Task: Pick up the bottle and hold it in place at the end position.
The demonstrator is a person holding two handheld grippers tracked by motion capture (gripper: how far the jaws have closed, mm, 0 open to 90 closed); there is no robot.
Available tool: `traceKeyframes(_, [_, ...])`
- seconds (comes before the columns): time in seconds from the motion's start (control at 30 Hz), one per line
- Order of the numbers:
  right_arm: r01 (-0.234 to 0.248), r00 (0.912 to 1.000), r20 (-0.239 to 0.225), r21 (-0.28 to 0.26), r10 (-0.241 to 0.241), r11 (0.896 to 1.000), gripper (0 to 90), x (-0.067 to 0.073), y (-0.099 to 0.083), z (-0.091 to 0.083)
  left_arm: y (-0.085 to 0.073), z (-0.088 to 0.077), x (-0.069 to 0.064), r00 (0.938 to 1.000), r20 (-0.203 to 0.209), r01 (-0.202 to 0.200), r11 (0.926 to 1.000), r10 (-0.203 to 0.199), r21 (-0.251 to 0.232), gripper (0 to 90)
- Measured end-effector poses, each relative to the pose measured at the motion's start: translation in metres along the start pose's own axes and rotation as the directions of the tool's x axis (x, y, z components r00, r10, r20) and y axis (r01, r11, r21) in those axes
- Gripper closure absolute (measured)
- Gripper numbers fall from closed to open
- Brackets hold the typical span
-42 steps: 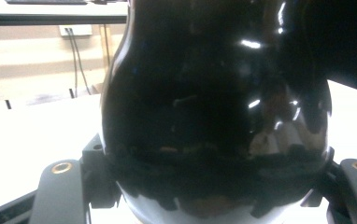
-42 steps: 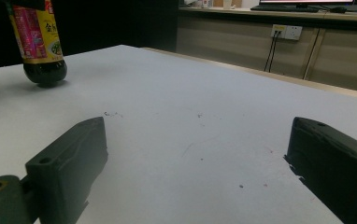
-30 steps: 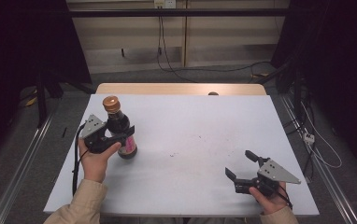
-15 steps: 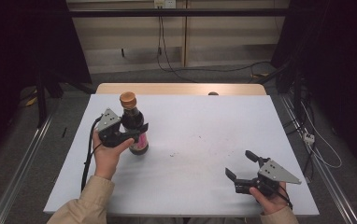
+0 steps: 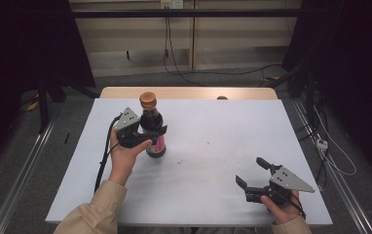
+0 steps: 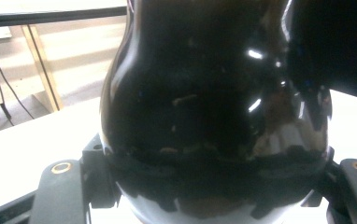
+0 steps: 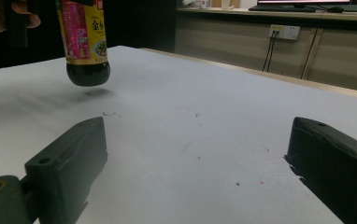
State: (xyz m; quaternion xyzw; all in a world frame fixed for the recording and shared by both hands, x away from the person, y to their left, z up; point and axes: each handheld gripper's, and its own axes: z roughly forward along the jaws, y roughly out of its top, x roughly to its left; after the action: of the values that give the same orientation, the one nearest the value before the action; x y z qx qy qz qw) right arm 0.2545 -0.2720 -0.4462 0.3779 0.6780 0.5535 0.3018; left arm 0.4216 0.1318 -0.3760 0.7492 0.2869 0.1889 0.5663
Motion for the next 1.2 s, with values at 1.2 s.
traceKeyframes(1.2, [-0.019, 0.9998, 0.004, 0.002, 0.019, 1.000, 4.5, -0.004, -0.003, -0.003, 0.013, 0.056, -0.015, 0.9937, 0.103, -0.044, 0.9990, 0.043, 0.011, 28.6])
